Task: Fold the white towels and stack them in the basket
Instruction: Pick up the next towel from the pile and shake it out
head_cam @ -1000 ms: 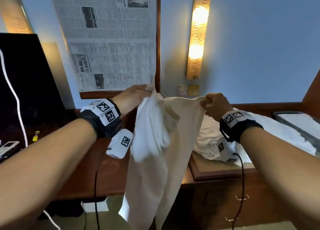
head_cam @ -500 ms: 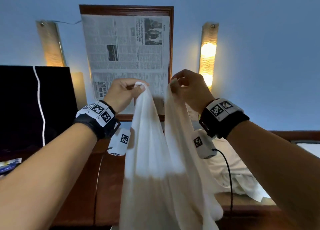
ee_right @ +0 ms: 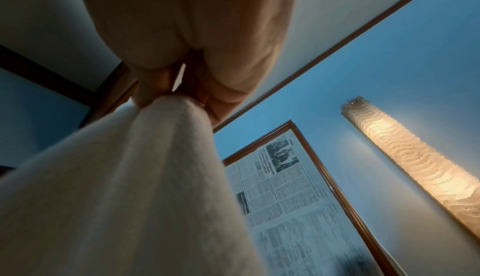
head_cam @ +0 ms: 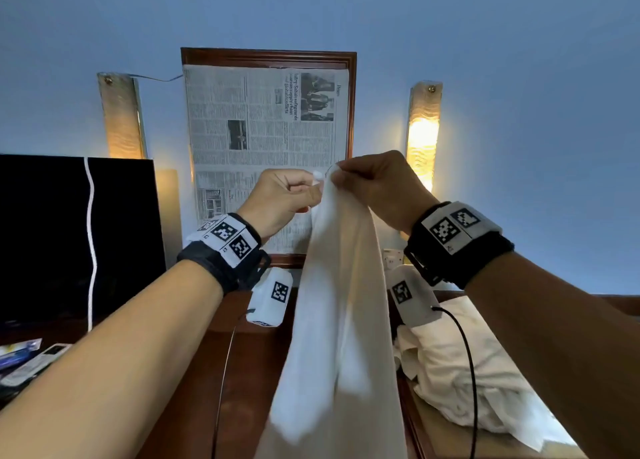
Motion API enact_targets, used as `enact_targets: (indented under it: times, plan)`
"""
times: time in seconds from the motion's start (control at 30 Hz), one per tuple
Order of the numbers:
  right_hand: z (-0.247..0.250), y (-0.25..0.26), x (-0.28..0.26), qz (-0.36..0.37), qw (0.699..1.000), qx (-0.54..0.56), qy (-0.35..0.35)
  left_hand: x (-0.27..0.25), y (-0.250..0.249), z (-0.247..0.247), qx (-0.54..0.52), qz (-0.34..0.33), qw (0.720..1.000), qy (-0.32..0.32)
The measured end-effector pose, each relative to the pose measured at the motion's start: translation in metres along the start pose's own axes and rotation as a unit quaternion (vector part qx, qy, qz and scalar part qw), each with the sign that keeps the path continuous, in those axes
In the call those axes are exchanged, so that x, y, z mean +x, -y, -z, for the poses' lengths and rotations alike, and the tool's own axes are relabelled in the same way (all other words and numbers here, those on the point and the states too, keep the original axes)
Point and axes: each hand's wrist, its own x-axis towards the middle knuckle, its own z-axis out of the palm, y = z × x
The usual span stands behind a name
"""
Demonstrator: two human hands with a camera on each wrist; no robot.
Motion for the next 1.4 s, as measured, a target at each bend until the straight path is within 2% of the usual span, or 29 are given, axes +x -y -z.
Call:
enact_targets:
  times: [0.2,0.3,0.4,0.5,0.57,0.67,0.77,0.83,0.93,1.03,1.1,1.13,1.23,1.33,1.4]
  plan:
    - [-0.005,-0.006,0.001,-0.042,0.996,0.059,0.052,0.002,0.009,0.007,-0.003,0.023,1.000,0.000]
    - [-0.018,-0.011,-0.004,-0.088,0.981,0.143,0.094,0.001,0.016,0.012,-0.007,0.029,1.000,-0.010]
    - [-0.035,-0.019,-0.011,-0.131,0.957,0.234,0.108,-0.006,0.023,0.012,-0.020,0.064,0.998,-0.009]
    - [-0.048,-0.033,-0.016,-0.157,0.946,0.270,0.087,-0.019,0.034,0.010,-0.033,0.121,0.992,-0.007]
    - [-0.056,-0.046,-0.020,-0.152,0.958,0.233,0.068,-0.034,0.046,0.006,-0.076,0.179,0.981,-0.007]
    - [-0.067,-0.062,-0.031,-0.138,0.983,0.109,0.060,-0.054,0.066,0.003,-0.174,0.255,0.951,0.001]
    - [-0.074,-0.072,-0.040,-0.131,0.989,0.027,0.064,-0.067,0.082,0.006,-0.159,0.312,0.937,-0.008]
    - [-0.076,-0.079,-0.045,-0.121,0.990,0.003,0.070,-0.072,0.086,0.006,-0.078,0.294,0.952,0.046]
    - [-0.080,-0.090,-0.051,-0.118,0.991,0.001,0.057,-0.072,0.082,0.000,0.072,0.199,0.973,0.087]
    - [-0.083,-0.102,-0.058,-0.110,0.993,0.036,0.002,-0.065,0.090,-0.011,0.169,0.143,0.974,0.049]
    - [-0.086,-0.114,-0.070,-0.119,0.990,0.073,-0.026,-0.062,0.098,-0.017,0.191,0.116,0.975,0.010]
    - [-0.089,-0.123,-0.080,-0.132,0.988,0.083,-0.020,-0.060,0.101,-0.020,0.185,0.106,0.977,-0.008]
    - [-0.104,-0.160,-0.123,-0.197,0.975,0.089,0.060,-0.056,0.117,-0.021,0.183,0.083,0.978,-0.055]
    - [-0.115,-0.202,-0.169,-0.232,0.965,0.014,0.125,-0.055,0.127,-0.016,0.209,0.090,0.969,-0.097]
    - [-0.115,-0.227,-0.198,-0.242,0.959,-0.048,0.139,-0.054,0.130,-0.009,0.229,0.085,0.963,-0.119]
